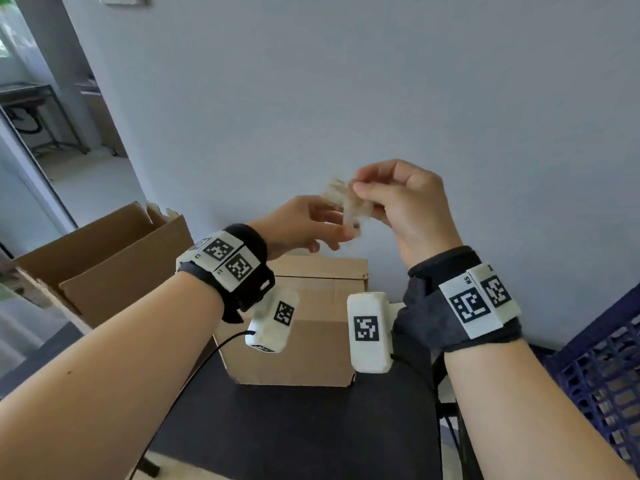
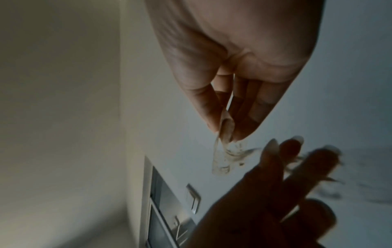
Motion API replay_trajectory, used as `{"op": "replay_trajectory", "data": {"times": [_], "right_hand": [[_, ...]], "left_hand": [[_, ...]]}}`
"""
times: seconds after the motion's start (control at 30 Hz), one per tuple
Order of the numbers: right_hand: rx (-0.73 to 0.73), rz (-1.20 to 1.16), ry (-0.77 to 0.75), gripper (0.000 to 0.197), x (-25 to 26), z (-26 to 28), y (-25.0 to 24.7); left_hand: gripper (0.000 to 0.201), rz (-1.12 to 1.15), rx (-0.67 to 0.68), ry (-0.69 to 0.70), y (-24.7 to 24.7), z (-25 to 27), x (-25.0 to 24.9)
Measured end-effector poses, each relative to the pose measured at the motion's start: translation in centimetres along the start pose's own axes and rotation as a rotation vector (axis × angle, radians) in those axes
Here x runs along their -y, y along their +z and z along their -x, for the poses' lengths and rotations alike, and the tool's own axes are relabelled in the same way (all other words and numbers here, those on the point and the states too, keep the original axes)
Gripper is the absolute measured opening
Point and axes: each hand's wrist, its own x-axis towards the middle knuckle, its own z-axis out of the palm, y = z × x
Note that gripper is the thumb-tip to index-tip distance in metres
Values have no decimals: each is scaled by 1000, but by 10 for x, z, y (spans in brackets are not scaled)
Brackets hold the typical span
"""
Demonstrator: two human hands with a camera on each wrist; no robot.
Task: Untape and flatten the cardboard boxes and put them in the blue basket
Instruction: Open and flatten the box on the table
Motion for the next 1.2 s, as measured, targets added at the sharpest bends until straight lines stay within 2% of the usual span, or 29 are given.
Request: {"op": "replay_trajectory", "data": {"times": [0.13,0.2,0.27,0.37,0.5,0.63,0.73,0.8,0.87,1.0,1.1,1.2], "right_hand": [[64,34,-8,17,3,3,50],[99,32,16,17,-2,7,75],[150,41,44,18,-9,13,101],[264,78,100,16,-22,24,142],[435,132,184,15,-48,43,197],[507,209,284,13,-85,58,240],[548,255,445,11,-118,70,259],[527,239,578,12,-139,75,270],[463,239,647,14,-155,78,278],[442,340,642,17,-180,81,296],[553,355,660,14,-198,85,314],[692,438,657,21,-220,90,329]], "left_hand": [[7,101,-117,-3,-38,33,8],[9,129,-195,-14,-59,53,19],[10,50,-272,-37,-82,74,36],[26,43,-380,-97,-112,108,65],[15,51,-503,-225,-138,151,108],[10,39,-525,-421,-154,189,162],[9,15,-586,-555,-163,211,202],[14,-14,-643,-644,-169,222,229],[18,-61,-646,-731,-172,229,252],[17,-155,-635,-852,-171,231,286],[12,-167,-606,-879,-169,224,302],[15,-167,-630,-877,-168,217,312]]}}
